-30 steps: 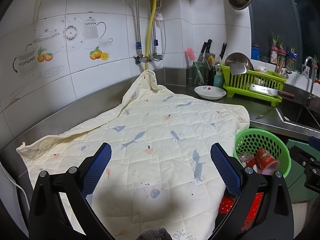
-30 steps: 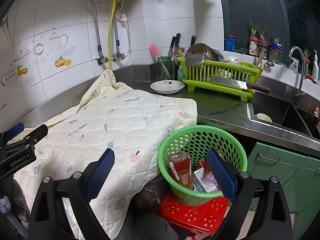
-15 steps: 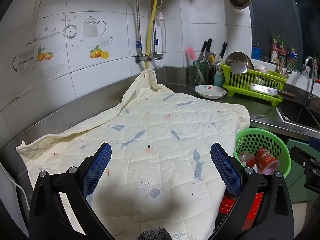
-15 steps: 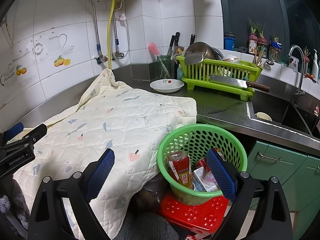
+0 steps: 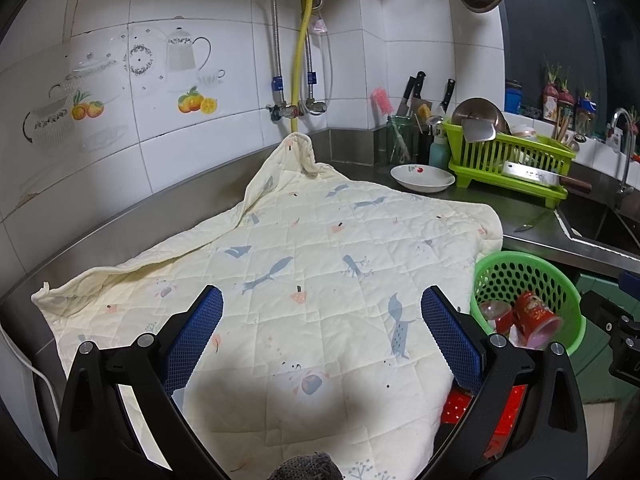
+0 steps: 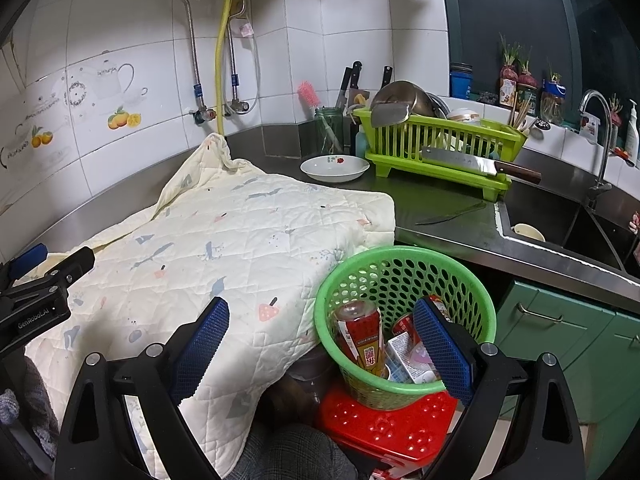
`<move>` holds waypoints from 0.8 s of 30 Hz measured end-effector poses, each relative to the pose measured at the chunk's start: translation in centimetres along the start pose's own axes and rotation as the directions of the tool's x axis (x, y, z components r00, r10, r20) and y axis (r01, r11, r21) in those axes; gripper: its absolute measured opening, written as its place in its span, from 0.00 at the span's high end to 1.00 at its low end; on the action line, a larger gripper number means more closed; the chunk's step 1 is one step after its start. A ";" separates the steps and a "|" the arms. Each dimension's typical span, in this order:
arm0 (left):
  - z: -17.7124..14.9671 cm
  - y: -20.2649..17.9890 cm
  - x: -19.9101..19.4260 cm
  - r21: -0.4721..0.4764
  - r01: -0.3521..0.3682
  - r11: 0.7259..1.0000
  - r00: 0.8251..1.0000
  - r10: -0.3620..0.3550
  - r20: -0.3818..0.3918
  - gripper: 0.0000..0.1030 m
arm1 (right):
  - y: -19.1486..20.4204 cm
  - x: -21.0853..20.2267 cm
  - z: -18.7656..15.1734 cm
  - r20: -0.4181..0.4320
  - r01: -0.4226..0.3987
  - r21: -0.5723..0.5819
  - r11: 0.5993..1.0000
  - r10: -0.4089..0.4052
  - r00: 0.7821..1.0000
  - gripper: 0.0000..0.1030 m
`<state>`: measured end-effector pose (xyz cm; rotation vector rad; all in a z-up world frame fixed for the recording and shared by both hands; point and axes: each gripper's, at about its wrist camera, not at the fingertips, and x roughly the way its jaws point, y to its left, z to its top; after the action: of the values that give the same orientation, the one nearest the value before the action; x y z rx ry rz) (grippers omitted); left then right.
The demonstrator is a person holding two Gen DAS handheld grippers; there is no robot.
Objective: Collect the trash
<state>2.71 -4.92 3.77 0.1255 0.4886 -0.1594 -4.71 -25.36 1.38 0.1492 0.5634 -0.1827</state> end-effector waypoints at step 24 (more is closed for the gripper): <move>-0.4 0.0 0.4 -0.004 0.011 1.000 0.999 -0.011 -0.031 0.05 | 0.4 0.6 0.0 -0.003 -0.002 -0.011 1.000 0.002 1.000 0.10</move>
<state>2.89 -4.86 3.25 0.1217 0.5206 -0.1672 -4.11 -25.02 1.04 0.1395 0.5668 -0.1774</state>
